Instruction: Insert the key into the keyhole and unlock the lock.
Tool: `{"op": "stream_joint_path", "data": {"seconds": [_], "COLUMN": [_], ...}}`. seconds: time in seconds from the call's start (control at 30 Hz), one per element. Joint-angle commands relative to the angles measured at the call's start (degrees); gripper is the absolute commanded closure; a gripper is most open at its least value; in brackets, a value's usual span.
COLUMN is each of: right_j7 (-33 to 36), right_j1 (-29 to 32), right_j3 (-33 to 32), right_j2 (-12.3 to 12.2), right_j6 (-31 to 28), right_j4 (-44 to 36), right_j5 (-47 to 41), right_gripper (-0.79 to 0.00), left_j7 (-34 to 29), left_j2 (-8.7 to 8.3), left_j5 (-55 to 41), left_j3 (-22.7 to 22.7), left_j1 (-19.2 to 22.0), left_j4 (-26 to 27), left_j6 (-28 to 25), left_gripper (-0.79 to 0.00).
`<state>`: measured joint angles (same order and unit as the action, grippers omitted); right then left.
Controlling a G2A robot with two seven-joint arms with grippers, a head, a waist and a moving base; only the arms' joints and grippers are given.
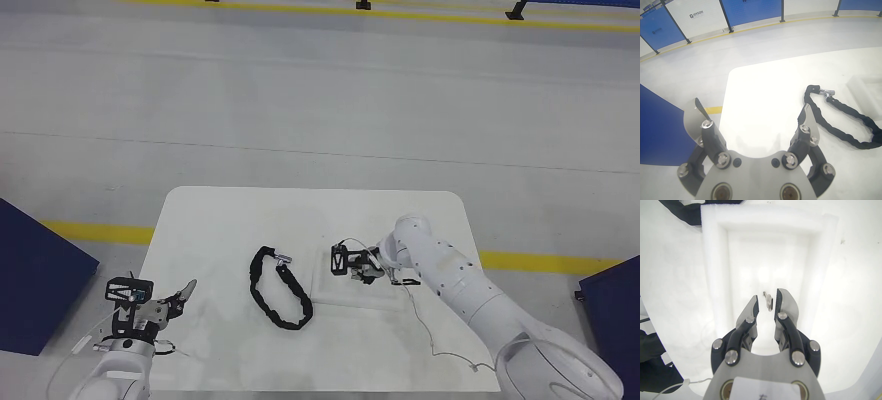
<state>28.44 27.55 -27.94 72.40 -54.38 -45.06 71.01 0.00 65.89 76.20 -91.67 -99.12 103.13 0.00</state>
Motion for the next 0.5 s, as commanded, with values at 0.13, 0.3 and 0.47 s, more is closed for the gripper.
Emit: {"op": "stream_joint_path", "data": {"seconds": [0.13,0.3,0.47], "right_j7": [0.2,-0.3,-0.2], "right_j1": [0.1,-0.1,1.0], "right_j3": [-0.3,-1.8,-4.1], "right_j2": [0.5,0.0,-1.7], "right_j6": [1.0,0.9,-0.2], "right_j4": [0.8,0.4,-2.6], "right_j5": [-0.3,-1.1,-0.9], "right_gripper": [0.0,0.0,0.0], "left_j7": [0.0,0.0,0.0], "left_j2": [0.0,0.0,0.0], "left_j5": [0.0,0.0,0.0], "left_j3": [0.0,0.0,0.0], "left_j1": [0.0,0.0,0.0], "left_j4": [0.0,0.0,0.0], "left_j6": [0.0,0.0,0.0], "left_gripper": [-0.785,-0.785,-0.785]}}
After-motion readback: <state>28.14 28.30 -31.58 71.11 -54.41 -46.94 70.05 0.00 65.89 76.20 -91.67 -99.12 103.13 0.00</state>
